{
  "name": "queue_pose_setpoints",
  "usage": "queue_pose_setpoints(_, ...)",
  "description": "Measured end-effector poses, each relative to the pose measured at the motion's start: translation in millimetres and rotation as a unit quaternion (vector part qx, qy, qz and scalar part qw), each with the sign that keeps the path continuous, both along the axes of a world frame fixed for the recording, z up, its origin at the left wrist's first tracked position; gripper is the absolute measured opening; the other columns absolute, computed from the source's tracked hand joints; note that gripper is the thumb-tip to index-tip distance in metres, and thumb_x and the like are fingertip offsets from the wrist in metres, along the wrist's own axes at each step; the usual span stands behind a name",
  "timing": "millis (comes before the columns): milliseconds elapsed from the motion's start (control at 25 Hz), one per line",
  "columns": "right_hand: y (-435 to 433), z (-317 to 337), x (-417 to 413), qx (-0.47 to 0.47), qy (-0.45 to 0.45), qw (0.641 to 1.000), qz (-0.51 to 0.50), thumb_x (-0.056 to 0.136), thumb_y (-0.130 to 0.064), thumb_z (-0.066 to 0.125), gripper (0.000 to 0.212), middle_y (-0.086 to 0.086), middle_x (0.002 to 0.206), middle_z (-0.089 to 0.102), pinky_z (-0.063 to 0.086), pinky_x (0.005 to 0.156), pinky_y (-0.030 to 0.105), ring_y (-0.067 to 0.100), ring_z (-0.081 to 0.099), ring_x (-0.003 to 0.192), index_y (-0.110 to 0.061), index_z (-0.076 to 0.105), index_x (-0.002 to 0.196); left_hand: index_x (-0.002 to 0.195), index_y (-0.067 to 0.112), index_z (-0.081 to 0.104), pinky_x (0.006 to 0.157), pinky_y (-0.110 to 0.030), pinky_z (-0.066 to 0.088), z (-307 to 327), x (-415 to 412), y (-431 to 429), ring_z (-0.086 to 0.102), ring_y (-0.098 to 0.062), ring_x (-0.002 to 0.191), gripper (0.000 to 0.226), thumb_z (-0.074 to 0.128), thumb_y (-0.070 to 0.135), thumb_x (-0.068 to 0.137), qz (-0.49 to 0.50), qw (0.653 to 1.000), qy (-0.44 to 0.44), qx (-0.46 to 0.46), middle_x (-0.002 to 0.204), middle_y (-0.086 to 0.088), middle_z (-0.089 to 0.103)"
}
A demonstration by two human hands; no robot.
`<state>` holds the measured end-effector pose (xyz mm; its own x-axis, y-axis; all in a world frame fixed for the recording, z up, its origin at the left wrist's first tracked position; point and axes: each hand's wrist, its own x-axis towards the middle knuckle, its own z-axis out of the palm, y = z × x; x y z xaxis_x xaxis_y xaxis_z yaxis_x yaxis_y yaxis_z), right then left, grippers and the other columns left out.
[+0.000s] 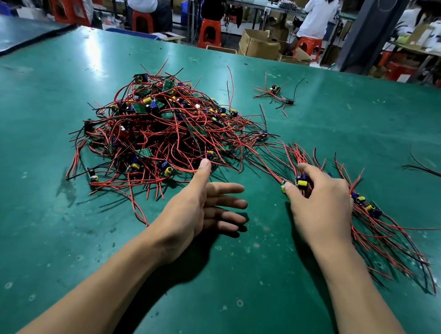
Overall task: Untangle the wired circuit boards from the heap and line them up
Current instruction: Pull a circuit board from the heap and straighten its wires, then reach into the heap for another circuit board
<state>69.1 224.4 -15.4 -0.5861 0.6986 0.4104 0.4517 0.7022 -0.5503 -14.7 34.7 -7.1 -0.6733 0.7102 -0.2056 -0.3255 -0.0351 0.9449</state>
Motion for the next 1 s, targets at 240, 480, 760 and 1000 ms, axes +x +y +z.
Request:
queue_pose_setpoints(240,4.2,-11.9,-1.3,0.065,-0.113,0.991,-0.030,0.077,-0.056,0.074,0.070,0.006,0.151,0.040,0.020,0.114,0.045,0.027,0.024,0.141,-0.034,0.053,0.140,0.116,0.001,0.064,0.082,-0.042,0.057,-4.1,-1.5,-1.0,0.068,-0.033,0.087,0.079,0.019,0.063,0.096,-0.015,1.000,0.007,-0.002,0.111,-0.025,0.069)
queue_pose_setpoints(480,6.6,-11.5,-0.4,0.066,-0.139,0.988,-0.024,0.089,-0.047,0.065,0.056,0.005,0.142,0.054,0.032,0.109,0.043,0.033,0.047,0.128,-0.027,0.054,0.140,0.114,0.001,0.065,0.085,-0.044,0.056,-6.5,-2.3,-1.9,0.069,-0.034,0.086,0.080,0.019,0.064,0.096,-0.013,1.000,0.011,0.000,0.108,-0.025,0.070)
queue_pose_setpoints(760,5.7,-3.9,1.4,0.040,-0.019,0.997,-0.057,0.091,-0.027,0.066,0.038,0.011,0.118,0.066,0.048,0.082,0.040,0.036,0.062,0.103,-0.019,0.063,0.128,0.113,0.000,0.065,0.076,-0.039,0.058,-6.9,-4.0,-2.2,0.069,-0.031,0.083,0.081,0.020,0.065,0.095,-0.015,1.000,0.004,0.009,0.107,-0.025,0.070)
queue_pose_setpoints(1000,18.9,-1.3,8.4,-0.016,0.102,0.992,-0.066,0.093,-0.017,0.065,0.032,0.015,0.114,0.068,0.043,0.085,0.035,0.034,0.062,0.103,-0.010,0.064,0.124,0.113,0.000,0.065,0.071,-0.035,0.060,-7.3,-4.2,-1.9,0.069,-0.032,0.082,0.082,0.021,0.066,0.093,-0.018,1.000,0.004,0.011,0.107,-0.025,0.070)
